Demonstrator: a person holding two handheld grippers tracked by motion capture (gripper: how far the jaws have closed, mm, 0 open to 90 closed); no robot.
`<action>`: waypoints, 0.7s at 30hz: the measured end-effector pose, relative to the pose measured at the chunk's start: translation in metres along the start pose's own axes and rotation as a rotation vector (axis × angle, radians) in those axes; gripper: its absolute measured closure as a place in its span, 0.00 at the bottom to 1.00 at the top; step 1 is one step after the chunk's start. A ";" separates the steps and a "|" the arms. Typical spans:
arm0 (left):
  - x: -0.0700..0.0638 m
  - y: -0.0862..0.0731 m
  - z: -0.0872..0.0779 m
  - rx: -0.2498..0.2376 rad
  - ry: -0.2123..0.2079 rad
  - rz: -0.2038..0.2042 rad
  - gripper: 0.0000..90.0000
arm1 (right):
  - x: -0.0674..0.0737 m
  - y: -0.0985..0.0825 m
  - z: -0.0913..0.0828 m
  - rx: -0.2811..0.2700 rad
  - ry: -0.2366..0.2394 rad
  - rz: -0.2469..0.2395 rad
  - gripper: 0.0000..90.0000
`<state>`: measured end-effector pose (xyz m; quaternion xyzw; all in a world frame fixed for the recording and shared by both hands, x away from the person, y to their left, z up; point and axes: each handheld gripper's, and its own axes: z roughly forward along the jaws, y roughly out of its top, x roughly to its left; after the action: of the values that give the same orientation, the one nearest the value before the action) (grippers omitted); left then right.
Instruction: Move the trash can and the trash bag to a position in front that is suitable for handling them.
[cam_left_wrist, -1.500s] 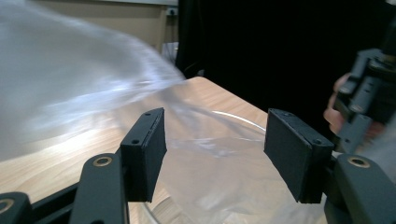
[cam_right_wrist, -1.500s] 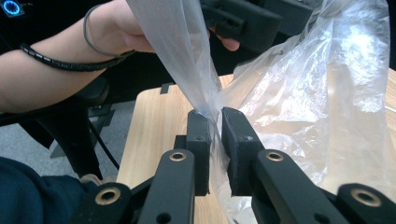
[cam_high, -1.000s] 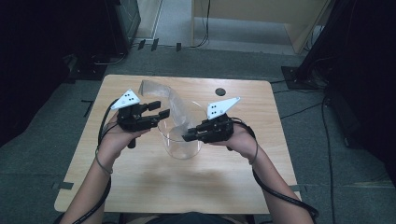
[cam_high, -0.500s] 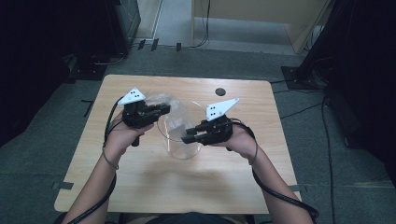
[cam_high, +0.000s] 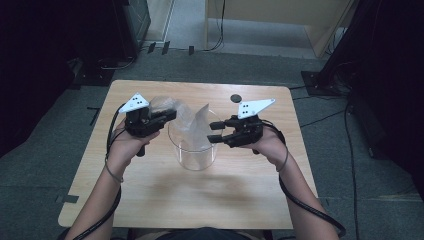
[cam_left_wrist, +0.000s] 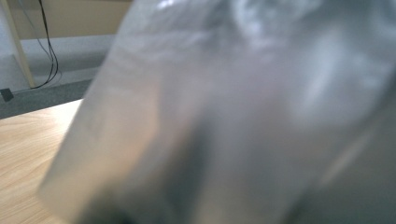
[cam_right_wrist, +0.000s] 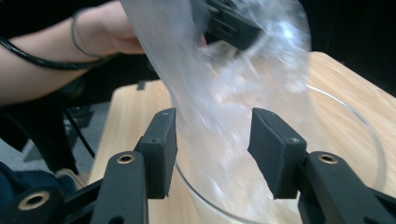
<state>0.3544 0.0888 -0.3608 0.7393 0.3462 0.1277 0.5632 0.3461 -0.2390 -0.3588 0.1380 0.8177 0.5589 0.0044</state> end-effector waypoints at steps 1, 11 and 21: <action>0.000 0.000 0.000 -0.003 0.001 -0.001 0.91 | -0.002 -0.001 -0.003 0.002 -0.011 -0.002 0.58; -0.011 0.002 0.003 0.000 -0.039 0.020 0.89 | -0.026 -0.014 -0.022 -0.052 -0.195 0.089 0.66; -0.031 0.006 0.008 0.011 -0.083 0.070 0.88 | -0.012 0.000 0.009 -0.097 -0.184 0.050 0.61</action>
<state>0.3388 0.0619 -0.3522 0.7587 0.2971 0.1145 0.5684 0.3593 -0.2334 -0.3638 0.2086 0.7822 0.5826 0.0723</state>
